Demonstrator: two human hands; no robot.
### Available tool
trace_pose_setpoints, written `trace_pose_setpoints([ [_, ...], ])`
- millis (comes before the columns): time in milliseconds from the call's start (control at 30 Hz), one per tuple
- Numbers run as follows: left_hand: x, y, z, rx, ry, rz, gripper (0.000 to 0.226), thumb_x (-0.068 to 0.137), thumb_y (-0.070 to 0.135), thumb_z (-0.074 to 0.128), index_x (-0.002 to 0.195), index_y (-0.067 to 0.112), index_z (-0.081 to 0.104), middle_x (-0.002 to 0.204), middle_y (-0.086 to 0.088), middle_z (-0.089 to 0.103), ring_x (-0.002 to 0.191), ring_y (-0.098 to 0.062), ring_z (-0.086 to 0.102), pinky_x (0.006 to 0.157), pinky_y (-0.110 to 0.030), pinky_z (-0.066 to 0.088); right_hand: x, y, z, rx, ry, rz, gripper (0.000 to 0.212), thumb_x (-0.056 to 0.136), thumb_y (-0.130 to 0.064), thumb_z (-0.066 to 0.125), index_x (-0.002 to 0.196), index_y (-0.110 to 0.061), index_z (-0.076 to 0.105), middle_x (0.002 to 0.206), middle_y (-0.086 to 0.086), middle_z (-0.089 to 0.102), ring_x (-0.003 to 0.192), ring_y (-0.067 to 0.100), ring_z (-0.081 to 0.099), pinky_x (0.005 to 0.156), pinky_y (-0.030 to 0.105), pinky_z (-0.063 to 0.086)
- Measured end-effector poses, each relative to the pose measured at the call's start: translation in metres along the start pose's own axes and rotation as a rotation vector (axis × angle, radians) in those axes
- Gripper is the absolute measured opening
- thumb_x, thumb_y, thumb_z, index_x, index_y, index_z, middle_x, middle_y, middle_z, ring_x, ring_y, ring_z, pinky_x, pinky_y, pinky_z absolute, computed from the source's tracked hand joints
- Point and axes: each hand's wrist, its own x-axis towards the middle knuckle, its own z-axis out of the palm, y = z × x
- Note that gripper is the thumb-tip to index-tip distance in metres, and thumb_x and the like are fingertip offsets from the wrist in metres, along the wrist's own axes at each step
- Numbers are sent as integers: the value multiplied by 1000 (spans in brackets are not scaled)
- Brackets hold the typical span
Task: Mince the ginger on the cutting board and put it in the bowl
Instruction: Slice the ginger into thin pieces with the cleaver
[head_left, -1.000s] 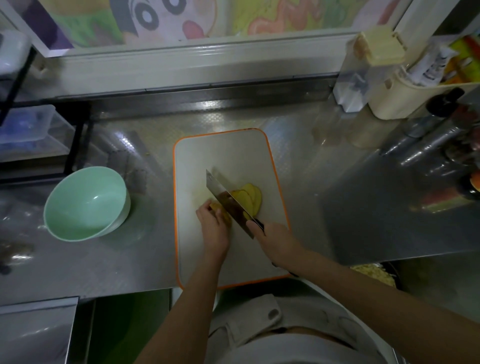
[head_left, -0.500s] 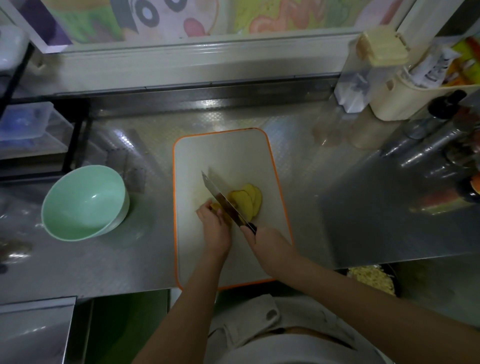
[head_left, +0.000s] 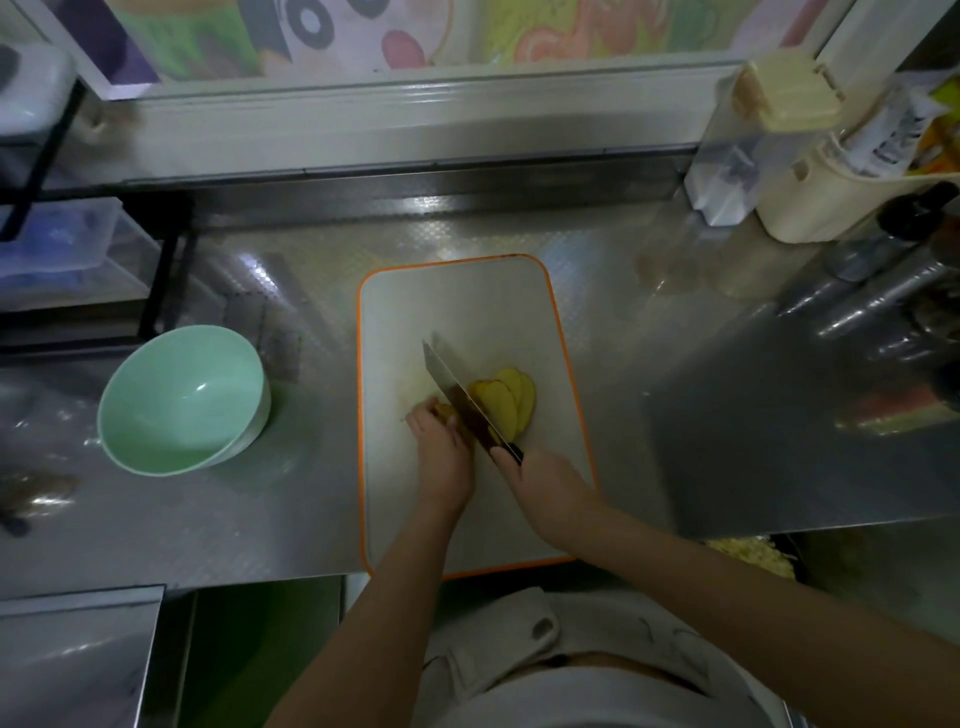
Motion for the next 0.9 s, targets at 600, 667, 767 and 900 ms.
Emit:
trace_pose_setpoints([
  [600, -1, 1, -3, 42, -31, -12, 34, 97, 1, 32, 130, -4, 33, 129, -19, 33, 114, -26, 39, 86, -12, 26, 15, 17, 22, 84, 6, 14, 44, 99, -42, 32, 66, -16, 45, 64, 0, 47, 62, 19, 47, 56, 29, 35],
  [667, 0, 1, -4, 33, -28, -12, 34, 97, 1, 32, 130, -3, 33, 128, -18, 33, 115, -26, 40, 88, -14, 28, 4, 24, 21, 37, -36, 9, 43, 100, -41, 29, 77, -14, 52, 70, 2, 49, 67, 21, 52, 63, 33, 39],
  [767, -2, 2, -5, 26, -22, -9, 34, 97, 1, 33, 130, -4, 33, 128, -18, 34, 112, -22, 40, 87, -12, 28, -6, 28, 16, 37, -77, 46, 41, 100, -45, 25, 79, -18, 48, 72, 1, 47, 81, 21, 50, 70, 26, 34],
  [900, -6, -1, -9, -22, -36, 5, 34, 96, 2, 34, 131, 0, 33, 129, -17, 37, 114, -21, 43, 94, -23, 37, 2, 26, 19, 23, -74, 51, 45, 99, -46, 27, 100, -10, 54, 87, 11, 56, 96, 30, 58, 72, 25, 33],
])
